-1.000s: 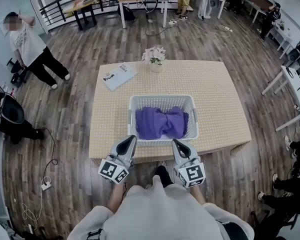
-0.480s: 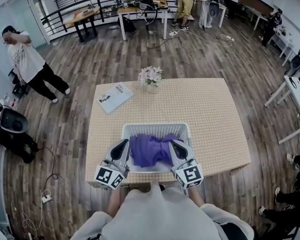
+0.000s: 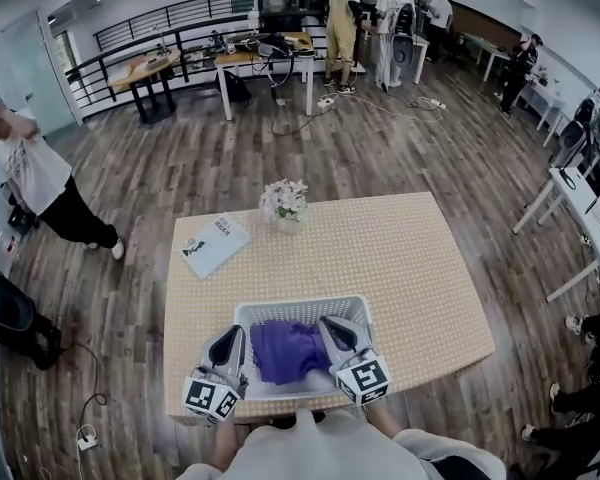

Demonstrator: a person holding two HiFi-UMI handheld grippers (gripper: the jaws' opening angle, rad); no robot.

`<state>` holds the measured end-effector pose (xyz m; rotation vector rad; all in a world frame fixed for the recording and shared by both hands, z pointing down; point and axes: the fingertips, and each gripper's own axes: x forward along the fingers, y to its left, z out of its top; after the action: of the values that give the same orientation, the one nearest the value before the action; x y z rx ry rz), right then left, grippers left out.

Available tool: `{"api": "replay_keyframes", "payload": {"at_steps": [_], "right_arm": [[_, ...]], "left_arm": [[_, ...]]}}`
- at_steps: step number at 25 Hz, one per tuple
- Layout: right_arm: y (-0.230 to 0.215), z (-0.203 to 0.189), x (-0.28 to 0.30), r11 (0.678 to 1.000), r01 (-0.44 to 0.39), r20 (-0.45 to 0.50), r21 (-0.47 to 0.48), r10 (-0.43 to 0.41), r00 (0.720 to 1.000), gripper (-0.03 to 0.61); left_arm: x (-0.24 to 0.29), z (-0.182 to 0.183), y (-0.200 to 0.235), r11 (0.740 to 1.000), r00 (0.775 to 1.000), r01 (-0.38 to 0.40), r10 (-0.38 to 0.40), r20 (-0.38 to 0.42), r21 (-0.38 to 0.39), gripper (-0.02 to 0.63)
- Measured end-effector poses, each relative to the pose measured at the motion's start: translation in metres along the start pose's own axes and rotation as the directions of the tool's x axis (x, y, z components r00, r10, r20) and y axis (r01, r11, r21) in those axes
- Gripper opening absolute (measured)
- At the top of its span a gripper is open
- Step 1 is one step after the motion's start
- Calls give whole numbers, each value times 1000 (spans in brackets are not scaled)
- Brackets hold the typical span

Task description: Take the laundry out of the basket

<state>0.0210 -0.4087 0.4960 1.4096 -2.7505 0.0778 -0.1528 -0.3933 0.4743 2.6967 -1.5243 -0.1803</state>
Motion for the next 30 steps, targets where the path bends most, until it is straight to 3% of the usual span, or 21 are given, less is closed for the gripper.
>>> {"api": "replay_keyframes", "payload": {"at_steps": [13, 24, 28, 30], "right_arm": [[9, 12, 6, 997, 75, 0, -17, -75, 997, 0], [4, -5, -6, 996, 91, -59, 22, -89, 994, 0], [12, -24, -11, 994, 89, -158, 66, -77, 984, 0], [2, -34, 8, 994, 83, -163, 67, -71, 984, 0]], "left_arm": [[0, 11, 19, 999, 999, 51, -50, 19, -7, 8], [-2, -1, 14, 998, 998, 51, -52, -35, -30, 8], [-15, -19, 15, 996, 992, 24, -33, -120, -83, 8], [-3, -28, 31, 994, 993, 12, -24, -111, -105, 8]]}}
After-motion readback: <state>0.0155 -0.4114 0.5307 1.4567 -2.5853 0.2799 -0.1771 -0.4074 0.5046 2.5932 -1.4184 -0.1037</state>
